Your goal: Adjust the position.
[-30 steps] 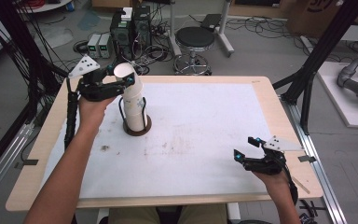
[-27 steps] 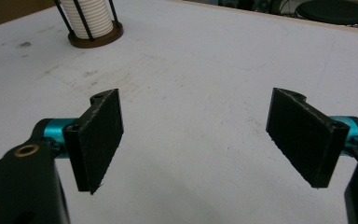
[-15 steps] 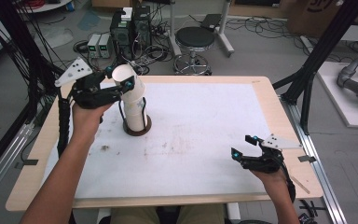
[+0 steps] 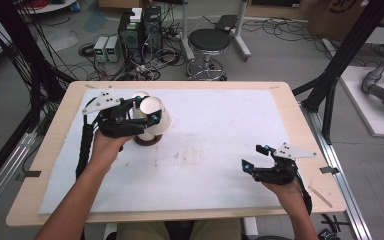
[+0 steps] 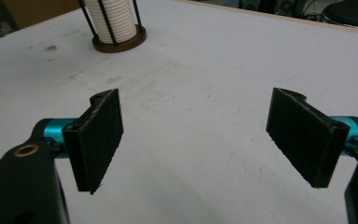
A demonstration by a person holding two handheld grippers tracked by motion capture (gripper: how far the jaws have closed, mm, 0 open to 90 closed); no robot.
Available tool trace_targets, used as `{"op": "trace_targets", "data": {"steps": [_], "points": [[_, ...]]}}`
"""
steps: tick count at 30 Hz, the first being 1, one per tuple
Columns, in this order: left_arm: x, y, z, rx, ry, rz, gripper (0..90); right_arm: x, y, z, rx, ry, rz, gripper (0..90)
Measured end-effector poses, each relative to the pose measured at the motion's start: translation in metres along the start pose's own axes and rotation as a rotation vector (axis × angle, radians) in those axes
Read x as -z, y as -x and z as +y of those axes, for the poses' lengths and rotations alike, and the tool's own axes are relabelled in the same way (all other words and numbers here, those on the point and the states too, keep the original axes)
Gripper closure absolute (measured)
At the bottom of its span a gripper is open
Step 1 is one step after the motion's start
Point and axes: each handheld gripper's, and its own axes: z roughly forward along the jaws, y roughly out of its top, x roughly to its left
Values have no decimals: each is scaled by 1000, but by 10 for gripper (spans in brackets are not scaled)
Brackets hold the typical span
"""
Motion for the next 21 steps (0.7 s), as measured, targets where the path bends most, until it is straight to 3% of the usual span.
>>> {"op": "trace_targets", "data": {"steps": [8,17,21], "points": [[-8,14,-14,-21,-32,-61,357,-10,-12,7,69,-6,88,189],[-14,29,-29,-22,-43,-113,357,-22,-24,21,76,30,184,189],[-19,33,-37,-15,-53,-139,357,-34,-33,27,103,36,235,190]]}}
